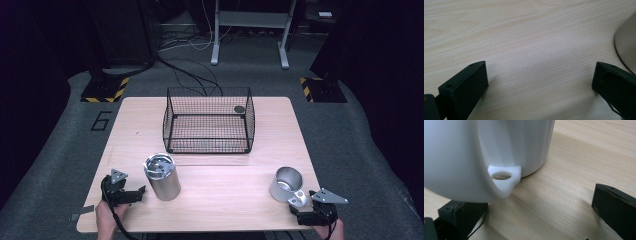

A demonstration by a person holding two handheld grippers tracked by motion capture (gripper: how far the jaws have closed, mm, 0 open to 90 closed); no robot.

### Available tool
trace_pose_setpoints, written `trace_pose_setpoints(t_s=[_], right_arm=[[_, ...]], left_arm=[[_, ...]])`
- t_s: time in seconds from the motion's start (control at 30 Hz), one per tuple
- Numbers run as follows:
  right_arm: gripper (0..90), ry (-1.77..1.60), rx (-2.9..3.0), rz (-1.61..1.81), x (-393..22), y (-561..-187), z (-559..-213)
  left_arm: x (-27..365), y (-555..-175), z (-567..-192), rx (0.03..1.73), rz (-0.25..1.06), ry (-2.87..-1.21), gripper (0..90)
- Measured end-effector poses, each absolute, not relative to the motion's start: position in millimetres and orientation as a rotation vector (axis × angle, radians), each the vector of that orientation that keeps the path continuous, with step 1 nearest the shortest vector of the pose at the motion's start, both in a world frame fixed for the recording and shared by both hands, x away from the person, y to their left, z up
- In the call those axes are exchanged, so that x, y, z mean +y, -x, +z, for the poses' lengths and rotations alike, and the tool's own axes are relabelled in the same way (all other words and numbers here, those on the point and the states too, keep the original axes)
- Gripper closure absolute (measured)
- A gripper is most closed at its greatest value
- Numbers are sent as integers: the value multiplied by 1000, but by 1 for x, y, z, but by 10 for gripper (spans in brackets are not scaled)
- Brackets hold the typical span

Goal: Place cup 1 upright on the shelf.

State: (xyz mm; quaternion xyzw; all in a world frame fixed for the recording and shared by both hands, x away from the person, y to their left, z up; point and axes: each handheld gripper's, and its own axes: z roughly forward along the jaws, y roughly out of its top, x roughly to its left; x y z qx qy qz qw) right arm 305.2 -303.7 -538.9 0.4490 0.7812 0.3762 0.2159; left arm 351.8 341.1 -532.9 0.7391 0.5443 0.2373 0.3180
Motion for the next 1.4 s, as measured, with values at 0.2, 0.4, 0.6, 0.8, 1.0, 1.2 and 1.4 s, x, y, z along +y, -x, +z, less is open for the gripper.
trace_pose_setpoints(t_s=[0.2, 0.4, 0.6, 0.8, 1.0, 1.2, 1.4], right_arm=[[0, -1244, 2162, 1042, -304, -305, -539], [0, -1243, 2170, 1037, -304, -305, -539], [0, -1243, 2167, 1036, -305, -305, -539], [0, -1252, 2165, 1034, -304, -306, -538], [0, -1258, 2158, 1031, -304, -306, -538], [0, -1268, 2147, 1033, -304, -306, -539], [0, -1263, 2147, 1030, -304, -306, -539]], left_arm=[[341, -352, -533, 1431, 622, -1945, 2], [338, -352, -532, 1480, 627, -1923, 2], [337, -352, -532, 1491, 638, -1920, 2], [336, -348, -531, 1477, 613, -1919, 0], [335, -344, -526, 1430, 578, -1909, 0], [331, -337, -518, 1378, 577, -1923, 0], [325, -328, -510, 1333, 588, -1905, 0]])
